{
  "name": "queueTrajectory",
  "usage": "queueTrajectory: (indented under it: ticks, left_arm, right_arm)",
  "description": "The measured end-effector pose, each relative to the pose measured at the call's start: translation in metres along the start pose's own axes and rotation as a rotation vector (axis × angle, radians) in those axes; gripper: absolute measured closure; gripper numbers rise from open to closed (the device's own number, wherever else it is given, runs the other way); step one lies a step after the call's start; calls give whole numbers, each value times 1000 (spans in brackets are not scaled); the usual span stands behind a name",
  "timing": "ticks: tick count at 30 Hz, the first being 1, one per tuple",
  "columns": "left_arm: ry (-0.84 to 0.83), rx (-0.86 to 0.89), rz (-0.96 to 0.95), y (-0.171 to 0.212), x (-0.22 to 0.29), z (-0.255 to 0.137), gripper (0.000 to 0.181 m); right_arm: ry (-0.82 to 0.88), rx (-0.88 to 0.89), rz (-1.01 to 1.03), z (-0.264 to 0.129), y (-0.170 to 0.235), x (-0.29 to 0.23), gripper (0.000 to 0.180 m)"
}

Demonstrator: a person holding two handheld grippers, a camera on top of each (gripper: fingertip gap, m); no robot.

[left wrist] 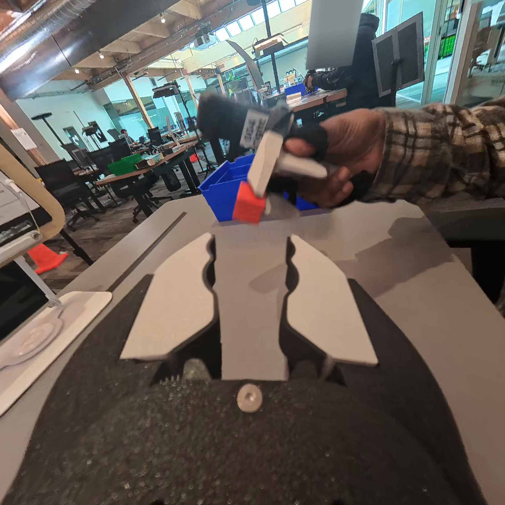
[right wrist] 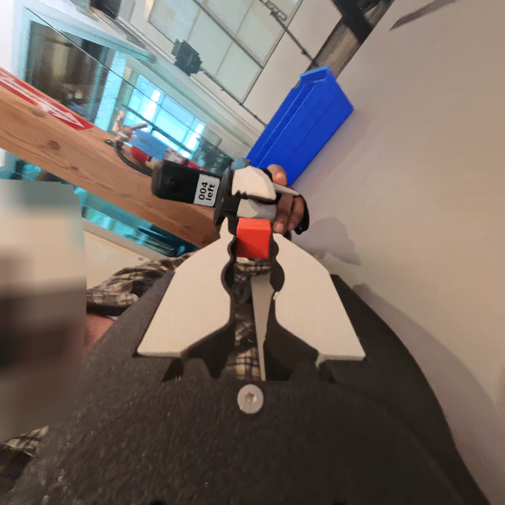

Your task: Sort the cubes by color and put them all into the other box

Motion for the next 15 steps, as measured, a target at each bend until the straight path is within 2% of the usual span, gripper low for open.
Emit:
queueTrajectory:
  ticks: [2, 4, 7, 10, 12, 15]
  left_arm:
    - [4, -3, -45, 6, 2, 1, 119]
    - [7, -17, -78, 13, 4, 3, 112]
    - [12, -49, -75, 20, 8, 8, 110]
    - [29, -83, -52, 24, 13, 12, 116]
    - [40, -101, -32, 27, 17, 15, 119]
    - [52, -118, -20, 29, 20, 18, 120]
  right_arm:
    - [141, 40, -74, -39, -7, -6, 158]
    - [356, 88, -147, -91, -15, -9, 158]
    - [799, 138, -218, -187, -25, -5, 158]
    - [1191, 95, -134, -277, -17, 15, 158]
    - [1295, 50, -13, -316, -2, 32, 158]
    - [1369, -2, 110, -346, 16, 58, 158]
Point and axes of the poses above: each gripper's, where its closed fingertips meet, z out along the fingers, y out of its underside, x = y × z across the jaws, the point moved 6 cm from there along -z, back along the fingers, and after that the axes turned 11 degrees about z, right-handed, at the moved point
